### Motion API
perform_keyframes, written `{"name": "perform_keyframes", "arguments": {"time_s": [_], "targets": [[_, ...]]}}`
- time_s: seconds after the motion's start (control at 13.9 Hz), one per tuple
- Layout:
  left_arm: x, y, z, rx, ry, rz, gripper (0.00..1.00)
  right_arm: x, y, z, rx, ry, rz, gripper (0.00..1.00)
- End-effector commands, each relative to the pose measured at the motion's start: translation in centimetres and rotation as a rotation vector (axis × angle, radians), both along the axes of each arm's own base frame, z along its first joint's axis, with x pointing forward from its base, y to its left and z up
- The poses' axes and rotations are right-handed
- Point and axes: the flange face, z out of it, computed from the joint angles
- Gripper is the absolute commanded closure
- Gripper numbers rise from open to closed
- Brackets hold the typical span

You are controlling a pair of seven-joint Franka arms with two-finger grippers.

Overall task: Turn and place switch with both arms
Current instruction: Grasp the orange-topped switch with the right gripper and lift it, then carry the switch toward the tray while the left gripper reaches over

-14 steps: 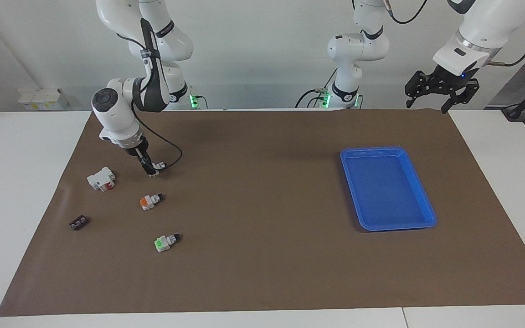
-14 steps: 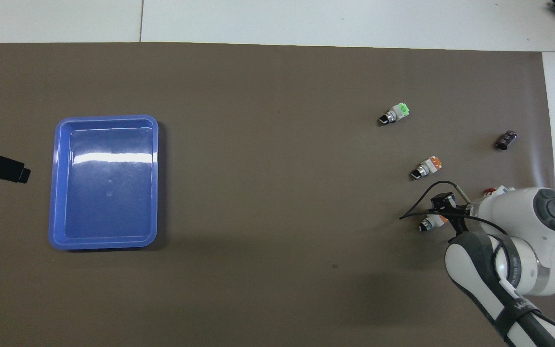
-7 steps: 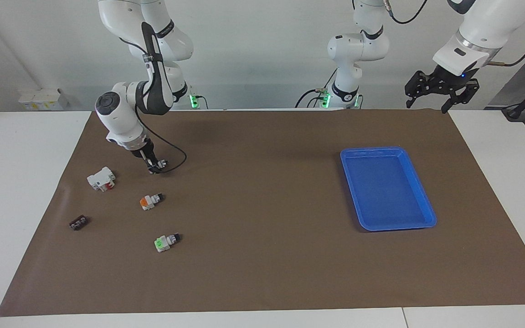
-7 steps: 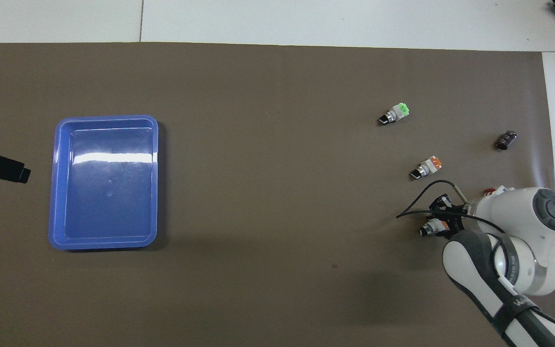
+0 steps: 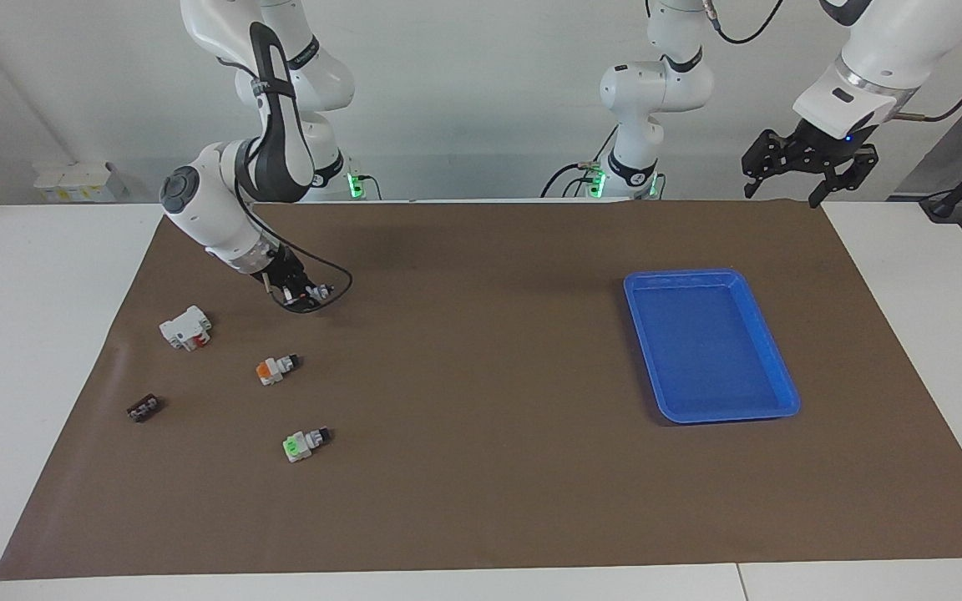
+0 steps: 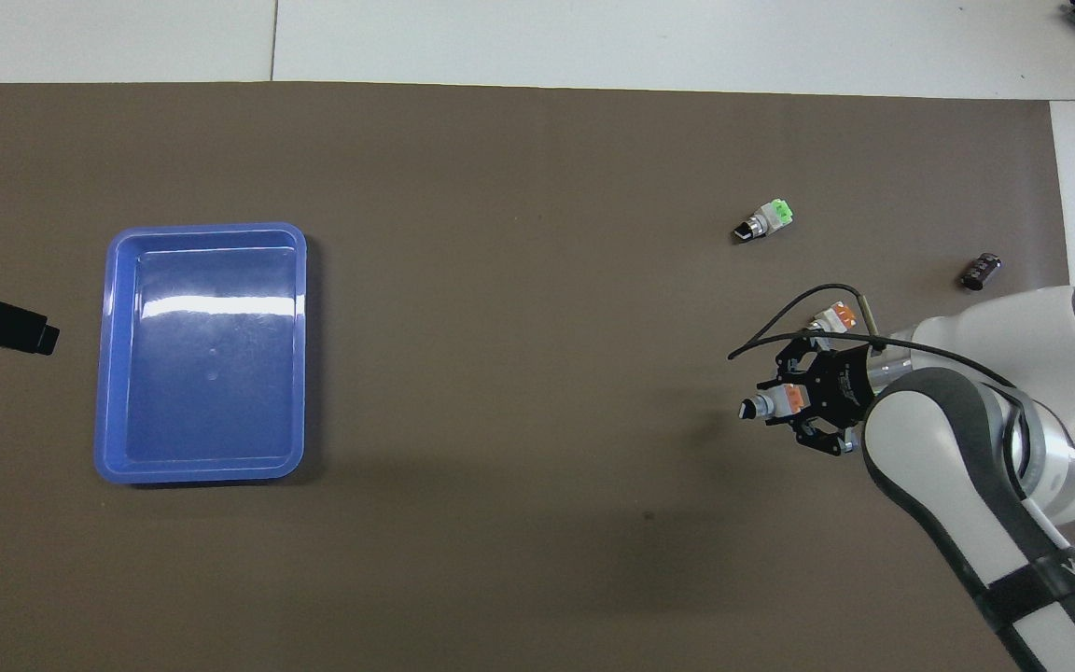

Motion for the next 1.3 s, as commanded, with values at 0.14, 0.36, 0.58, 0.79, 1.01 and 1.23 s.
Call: {"name": "perform_keyframes", "arguments": {"time_s": [0.14,0.36,0.58,0.79,1.01,1.23], "targets": [[-0.8,0.4,0.1,0.019,-0.012,0.008,0.0,2.4,9.3,5.5,0.175,0.053,-0.195,1.0],[-1.0,-1.1,0.3,0.018,-0.012,-0.026,0.0,2.7,12.1,9.6,0.342,0.056,-0.237,1.0],[-2.0,-3.1,0.5,0.006,0.009,-0.057,0.0,2.2,15.8,12.4,0.447,0.075,-0.236,1.0],[-2.3,-5.4,0.9,-0.179,0.026,-0.015,0.0,1.9,18.4,15.5,0.526,0.101,-0.276,1.0],[-2.5,-7.0,0.8,-0.261,0.034,-0.059,0.03,1.1,20.9,16.7,0.585,0.083,-0.259,1.0],[-3.0,-9.1,1.1,-0.406,0.054,-0.104,0.26,0.0,24.1,17.1,0.636,0.03,-0.292,1.0]]}}
